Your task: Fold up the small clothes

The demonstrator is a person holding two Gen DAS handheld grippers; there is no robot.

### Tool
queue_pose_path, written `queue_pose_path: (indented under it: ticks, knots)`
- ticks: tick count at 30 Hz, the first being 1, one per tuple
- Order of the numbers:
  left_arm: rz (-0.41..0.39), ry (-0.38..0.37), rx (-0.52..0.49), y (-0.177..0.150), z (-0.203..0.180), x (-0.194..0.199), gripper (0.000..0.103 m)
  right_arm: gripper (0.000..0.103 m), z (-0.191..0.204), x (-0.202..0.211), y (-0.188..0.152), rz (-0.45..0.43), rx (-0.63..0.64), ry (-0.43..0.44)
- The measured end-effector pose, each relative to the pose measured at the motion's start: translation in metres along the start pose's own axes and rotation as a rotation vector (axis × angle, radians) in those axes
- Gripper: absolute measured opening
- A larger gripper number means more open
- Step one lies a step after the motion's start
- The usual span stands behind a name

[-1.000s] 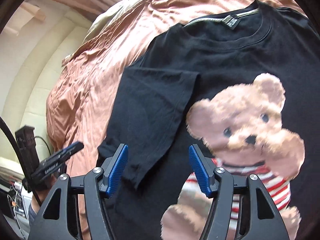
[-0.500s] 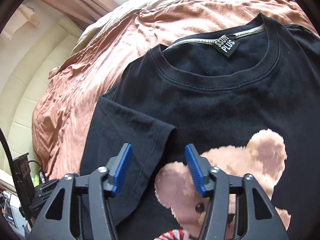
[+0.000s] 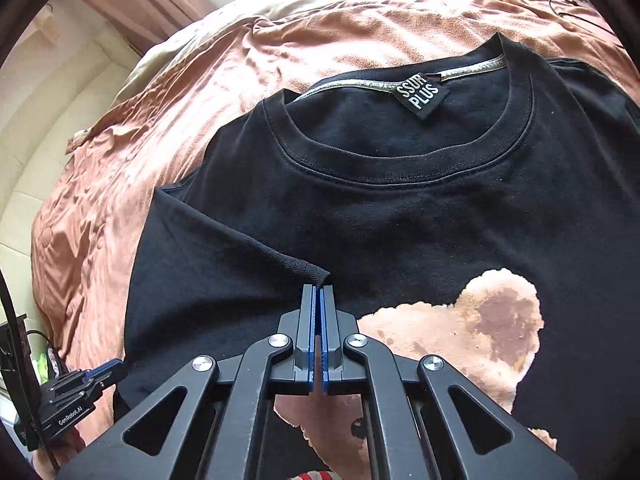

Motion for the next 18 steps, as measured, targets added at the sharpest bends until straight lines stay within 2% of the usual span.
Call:
queue_pose_path:
  ticks: [2,4,8,9,10,11,12,13,18]
  knots:
    - [-0.004,0.014,-0.009,-0.002,0.001,0.007,0.025,0.000,-0.003,0.003,0.000,0.038,-0.028,0.006]
    - [-0.010,0.011,-0.011,-0.002,0.002,0.013,0.026,0.000,-0.008,0.009,0.004,0.054,-0.055,0.043]
    - [-0.032,0.011,-0.009,-0.003,0.000,0.029,0.027,0.002,-0.018,0.037,0.002,0.043,-0.051,0.052]
    - [-0.036,0.010,-0.010,-0.002,-0.002,0.032,0.028,0.009,-0.020,0.046,0.000,0.040,-0.046,0.057]
    - [-0.040,0.010,-0.012,-0.001,-0.004,0.035,0.031,0.025,-0.022,0.057,-0.002,0.032,-0.041,0.063]
    - [-0.048,0.007,-0.015,0.000,-0.008,0.040,0.034,0.036,-0.024,0.066,-0.003,0.020,-0.035,0.067]
    - [-0.059,0.001,-0.018,0.000,-0.011,0.045,0.041,0.054,-0.027,0.078,-0.005,0.003,-0.025,0.068]
    - [-0.072,-0.008,-0.022,0.002,-0.016,0.049,0.047,0.059,-0.029,0.089,-0.007,-0.015,-0.015,0.065]
    - [-0.116,-0.021,-0.050,0.008,-0.043,0.074,0.058,0.059,-0.049,0.143,-0.015,-0.073,0.015,0.019]
Point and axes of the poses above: each gripper's, at about its wrist camera, not at the fingertips, and x roughly against the way its jaws point, z to its left, y to its top, the point moved 3 cm from there along -x, roughly the way its jaws point, and after that the axes turned 11 degrees about y, right-handed, at the moved point
